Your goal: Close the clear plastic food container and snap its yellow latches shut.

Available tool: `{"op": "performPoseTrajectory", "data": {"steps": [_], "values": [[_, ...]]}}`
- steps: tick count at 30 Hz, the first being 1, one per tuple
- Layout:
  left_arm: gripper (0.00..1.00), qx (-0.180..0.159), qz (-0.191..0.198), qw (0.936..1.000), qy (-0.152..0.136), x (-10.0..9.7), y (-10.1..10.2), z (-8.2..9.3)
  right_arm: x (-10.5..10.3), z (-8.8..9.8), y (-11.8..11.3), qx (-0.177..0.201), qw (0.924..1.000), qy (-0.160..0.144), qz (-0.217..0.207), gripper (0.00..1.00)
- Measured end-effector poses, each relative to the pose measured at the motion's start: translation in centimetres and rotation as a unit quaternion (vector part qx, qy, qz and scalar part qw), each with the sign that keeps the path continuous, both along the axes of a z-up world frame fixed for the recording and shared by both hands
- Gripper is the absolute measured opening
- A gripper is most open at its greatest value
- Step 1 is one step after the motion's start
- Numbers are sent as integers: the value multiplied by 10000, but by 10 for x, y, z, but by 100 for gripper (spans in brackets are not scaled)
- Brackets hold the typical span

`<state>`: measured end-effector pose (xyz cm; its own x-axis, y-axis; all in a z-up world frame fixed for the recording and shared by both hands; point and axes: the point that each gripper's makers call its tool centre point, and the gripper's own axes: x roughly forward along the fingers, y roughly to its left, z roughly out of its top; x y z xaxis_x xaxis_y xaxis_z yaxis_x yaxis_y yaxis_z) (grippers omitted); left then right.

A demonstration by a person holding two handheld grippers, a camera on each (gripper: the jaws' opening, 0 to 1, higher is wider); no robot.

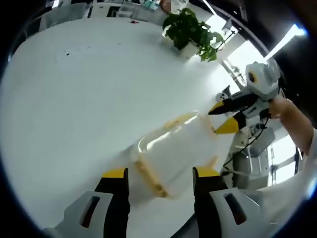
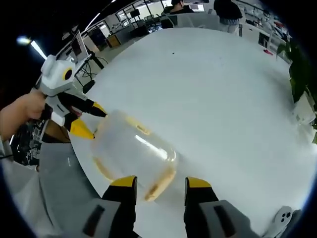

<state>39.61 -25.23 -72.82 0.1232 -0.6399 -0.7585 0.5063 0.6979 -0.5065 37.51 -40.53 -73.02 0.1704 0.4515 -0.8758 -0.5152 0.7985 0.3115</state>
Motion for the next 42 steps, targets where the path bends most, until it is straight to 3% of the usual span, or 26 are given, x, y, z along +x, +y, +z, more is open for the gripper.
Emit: {"op": "performPoseTrajectory", "data": {"steps": [11, 25, 35, 42], "values": [[50, 2, 163, 9995, 255, -5, -4, -10, -2, -9, 6, 30, 9996, 231, -125, 39], [40, 213, 86, 9994, 272, -11, -6, -15, -6, -10, 15, 272, 9977, 532, -306, 31], [41, 290, 143, 9990, 301, -10, -10, -17, -6, -11, 14, 237, 9977, 536, -346, 31], [39, 351, 174, 9988, 282, -11, -11, -17, -6, -10, 18, -34, 9983, 535, -248, 29]]}}
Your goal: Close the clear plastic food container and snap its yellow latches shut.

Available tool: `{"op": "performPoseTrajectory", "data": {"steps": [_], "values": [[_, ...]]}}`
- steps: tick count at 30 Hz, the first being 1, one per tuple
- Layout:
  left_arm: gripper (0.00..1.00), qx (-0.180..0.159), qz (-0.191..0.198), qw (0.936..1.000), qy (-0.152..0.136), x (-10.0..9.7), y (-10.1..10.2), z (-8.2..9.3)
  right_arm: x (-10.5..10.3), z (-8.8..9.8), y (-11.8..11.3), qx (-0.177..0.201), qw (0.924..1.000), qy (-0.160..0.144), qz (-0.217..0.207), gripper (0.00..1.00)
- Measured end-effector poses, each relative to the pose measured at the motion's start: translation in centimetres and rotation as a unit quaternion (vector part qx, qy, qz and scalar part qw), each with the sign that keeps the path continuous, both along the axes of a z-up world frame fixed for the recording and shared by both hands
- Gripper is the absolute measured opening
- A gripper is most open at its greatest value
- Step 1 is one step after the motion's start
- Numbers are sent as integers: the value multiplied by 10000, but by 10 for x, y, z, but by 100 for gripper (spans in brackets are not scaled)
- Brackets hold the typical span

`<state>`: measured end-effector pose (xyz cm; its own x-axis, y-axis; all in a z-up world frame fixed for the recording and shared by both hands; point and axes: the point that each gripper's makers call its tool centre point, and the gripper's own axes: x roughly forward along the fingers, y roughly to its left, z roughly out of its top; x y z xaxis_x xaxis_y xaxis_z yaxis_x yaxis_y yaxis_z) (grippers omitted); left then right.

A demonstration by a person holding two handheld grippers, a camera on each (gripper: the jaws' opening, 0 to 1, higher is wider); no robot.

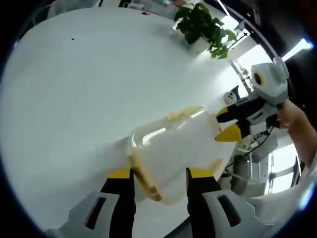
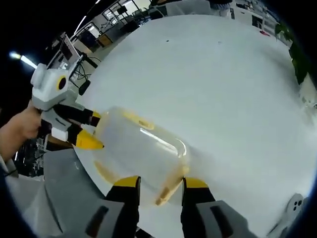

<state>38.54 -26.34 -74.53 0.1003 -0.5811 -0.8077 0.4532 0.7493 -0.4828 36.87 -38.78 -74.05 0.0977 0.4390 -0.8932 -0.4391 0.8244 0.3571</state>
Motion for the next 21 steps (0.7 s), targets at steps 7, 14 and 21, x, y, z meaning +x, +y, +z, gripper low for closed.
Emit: {"op": "performPoseTrajectory", "data": {"steps": [7, 14, 21], "values": [[35, 61, 55, 9999, 91, 0, 0, 0, -1, 1, 5, -218, 9996, 1, 178, 28], [33, 36, 110, 9998, 186, 1, 0, 0, -1, -1, 2, -214, 9996, 39, 170, 27], [31, -16, 160, 9996, 227, 2, -3, -9, 0, 1, 1, -239, 9995, -20, 214, 27]]}}
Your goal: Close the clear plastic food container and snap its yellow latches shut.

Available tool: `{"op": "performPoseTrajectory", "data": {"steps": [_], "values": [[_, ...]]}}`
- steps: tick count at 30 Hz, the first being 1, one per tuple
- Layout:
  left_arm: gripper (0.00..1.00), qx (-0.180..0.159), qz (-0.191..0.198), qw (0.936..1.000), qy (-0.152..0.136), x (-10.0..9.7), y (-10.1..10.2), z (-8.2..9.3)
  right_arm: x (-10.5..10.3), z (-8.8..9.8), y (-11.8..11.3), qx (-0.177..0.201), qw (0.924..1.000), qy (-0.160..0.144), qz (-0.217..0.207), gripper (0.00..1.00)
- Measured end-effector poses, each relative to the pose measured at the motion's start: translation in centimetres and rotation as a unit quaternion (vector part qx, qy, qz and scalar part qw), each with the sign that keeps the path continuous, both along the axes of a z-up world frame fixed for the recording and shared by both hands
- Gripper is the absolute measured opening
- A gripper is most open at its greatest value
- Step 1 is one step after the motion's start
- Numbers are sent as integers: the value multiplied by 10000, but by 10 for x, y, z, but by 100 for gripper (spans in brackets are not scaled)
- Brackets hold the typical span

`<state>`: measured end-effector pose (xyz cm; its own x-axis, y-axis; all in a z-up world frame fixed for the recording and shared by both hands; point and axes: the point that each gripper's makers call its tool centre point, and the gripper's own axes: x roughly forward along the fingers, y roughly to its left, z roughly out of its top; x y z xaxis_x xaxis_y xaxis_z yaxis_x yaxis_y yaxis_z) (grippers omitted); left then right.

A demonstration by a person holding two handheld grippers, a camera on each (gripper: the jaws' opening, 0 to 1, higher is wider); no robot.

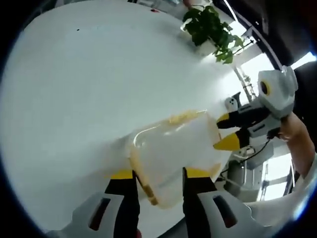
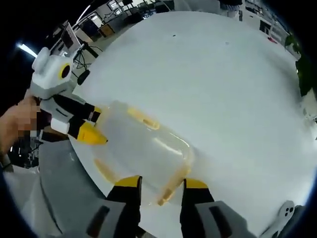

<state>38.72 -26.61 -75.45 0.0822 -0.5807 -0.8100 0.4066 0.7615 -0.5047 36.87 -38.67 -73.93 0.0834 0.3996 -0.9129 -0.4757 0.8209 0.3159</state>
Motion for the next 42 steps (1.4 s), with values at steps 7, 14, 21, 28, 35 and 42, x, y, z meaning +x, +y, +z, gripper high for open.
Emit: {"op": "performPoseTrajectory", "data": {"steps": [7, 14, 21, 28, 35, 42], "values": [[34, -26, -2, 10000, 2, -1, -2, 4, -2, 0, 0, 141, 9998, -62, -139, 28], [35, -99, 26, 9999, 14, -1, -4, 5, -1, 0, 1, 196, 9997, -48, -116, 29], [37, -154, 45, 9999, -29, 0, -2, 7, -1, 0, 1, 237, 9996, -57, -133, 30], [42, -97, -273, 9990, -350, -3, -6, 9, 0, 1, 1, 171, 9995, -260, 37, 31], [45, -4, -609, 9960, -650, -2, -2, 12, 3, 2, -1, 30, 9980, -544, 332, 33], [48, 63, -925, 9910, -970, 0, -2, 18, 2, 5, -2, -11, 9921, -795, 967, 34]]}}
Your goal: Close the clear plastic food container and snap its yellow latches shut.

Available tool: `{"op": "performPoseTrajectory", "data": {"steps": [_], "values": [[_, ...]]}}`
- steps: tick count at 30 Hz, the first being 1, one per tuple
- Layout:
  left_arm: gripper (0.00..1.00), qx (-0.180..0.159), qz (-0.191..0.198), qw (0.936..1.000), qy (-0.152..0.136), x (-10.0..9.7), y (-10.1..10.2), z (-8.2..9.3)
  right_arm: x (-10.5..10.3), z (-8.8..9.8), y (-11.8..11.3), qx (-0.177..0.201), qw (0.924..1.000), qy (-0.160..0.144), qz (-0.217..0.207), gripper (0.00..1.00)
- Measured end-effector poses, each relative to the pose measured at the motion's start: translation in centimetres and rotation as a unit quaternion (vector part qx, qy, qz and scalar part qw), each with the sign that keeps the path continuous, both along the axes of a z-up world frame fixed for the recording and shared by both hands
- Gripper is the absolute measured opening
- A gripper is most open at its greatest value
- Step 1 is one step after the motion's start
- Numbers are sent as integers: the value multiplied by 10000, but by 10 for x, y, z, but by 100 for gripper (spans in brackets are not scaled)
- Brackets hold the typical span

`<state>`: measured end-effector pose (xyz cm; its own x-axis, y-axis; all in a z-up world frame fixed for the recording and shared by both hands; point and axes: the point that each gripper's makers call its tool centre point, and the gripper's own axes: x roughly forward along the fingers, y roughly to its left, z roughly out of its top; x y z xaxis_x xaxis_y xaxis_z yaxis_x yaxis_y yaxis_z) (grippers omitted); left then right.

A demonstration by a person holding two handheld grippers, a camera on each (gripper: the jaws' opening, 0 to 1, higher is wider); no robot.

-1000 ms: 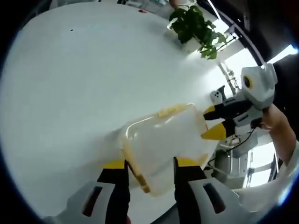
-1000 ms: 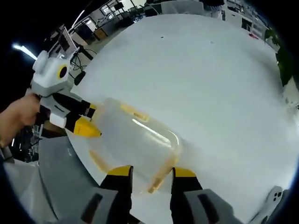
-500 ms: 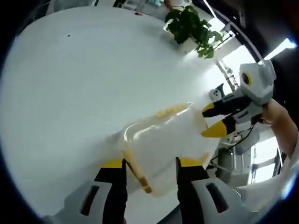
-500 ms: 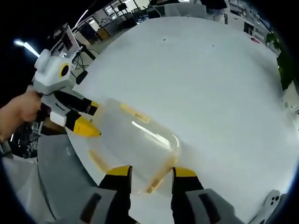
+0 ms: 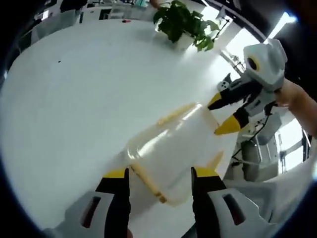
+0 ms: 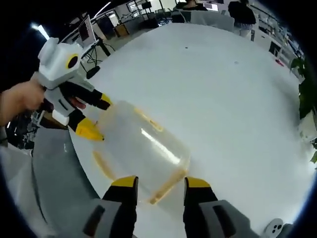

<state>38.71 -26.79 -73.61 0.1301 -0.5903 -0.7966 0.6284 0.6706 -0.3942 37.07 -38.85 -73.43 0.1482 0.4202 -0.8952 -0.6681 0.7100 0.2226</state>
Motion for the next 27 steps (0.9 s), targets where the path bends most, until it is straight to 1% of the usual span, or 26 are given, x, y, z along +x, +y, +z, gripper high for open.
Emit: {"op": "performPoseTrajectory", "data": {"steps": [3, 4, 6, 7, 8, 9, 10, 11, 13, 14, 16, 18, 20, 21, 23, 24, 26, 27], "values": [[51, -34, -74, 9998, -166, 3, -1, 3, -2, 1, -1, -33, 10000, -18, 57, 36], [53, 9, -121, 9997, -229, 4, 0, 3, 1, 4, 3, 63, 9997, -138, 183, 37], [55, 93, -363, 9984, -428, 6, 1, 4, 0, 8, 4, 75, 9996, -151, 227, 40], [55, 146, -461, 9975, -508, 6, 2, 5, 3, 12, 6, 113, 9986, -329, 402, 40], [55, 182, -550, 9966, -589, 6, 2, 6, 5, 14, 6, 102, 9978, -425, 491, 40], [55, 193, -655, 9953, -691, 6, 2, 8, 5, 17, 7, 93, 9970, -494, 590, 40], [57, 169, -703, 9947, -730, 6, 1, 10, 6, 20, 6, 70, 9961, -568, 675, 40], [58, 116, -775, 9938, -794, 5, 0, 13, 5, 21, 5, 39, 9955, -592, 734, 41], [59, 132, -906, 9919, -876, 5, 0, 16, 6, 23, 5, 48, 9939, -661, 884, 41], [59, 112, -1061, 9893, -994, 5, -1, 18, 8, 24, 5, 75, 9928, -730, 951, 41], [61, 106, -1129, 9878, -1069, 5, -2, 21, 9, 28, 7, 112, 9920, -788, 980, 41], [62, 58, -1299, 9836, -1252, 7, -5, 25, 11, 34, 12, 272, 9897, -895, 1081, 40], [62, 71, -1417, 9801, -1385, 7, -6, 29, 11, 38, 15, 336, 9886, -925, 1139, 40], [63, 25, -1560, 9760, -1516, 8, -9, 32, 12, 40, 17, 350, 9872, -984, 1207, 40], [64, -44, -1793, 9699, -1649, 5, -12, 36, 12, 42, 19, 354, 9849, -1069, 1315, 40], [65, -37, -1799, 9699, -1640, 4, -12, 37, 11, 44, 20, 378, 9839, -1092, 1362, 40], [65, -185, -1916, 9662, -1717, 2, -17, 43, 11, 49, 26, 511, 9796, -1209, 1522, 41], [65, -197, -1927, 9657, -1729, 2, -17, 43, 11, 50, 28, 548, 9774, -1250, 1612, 41]]}}
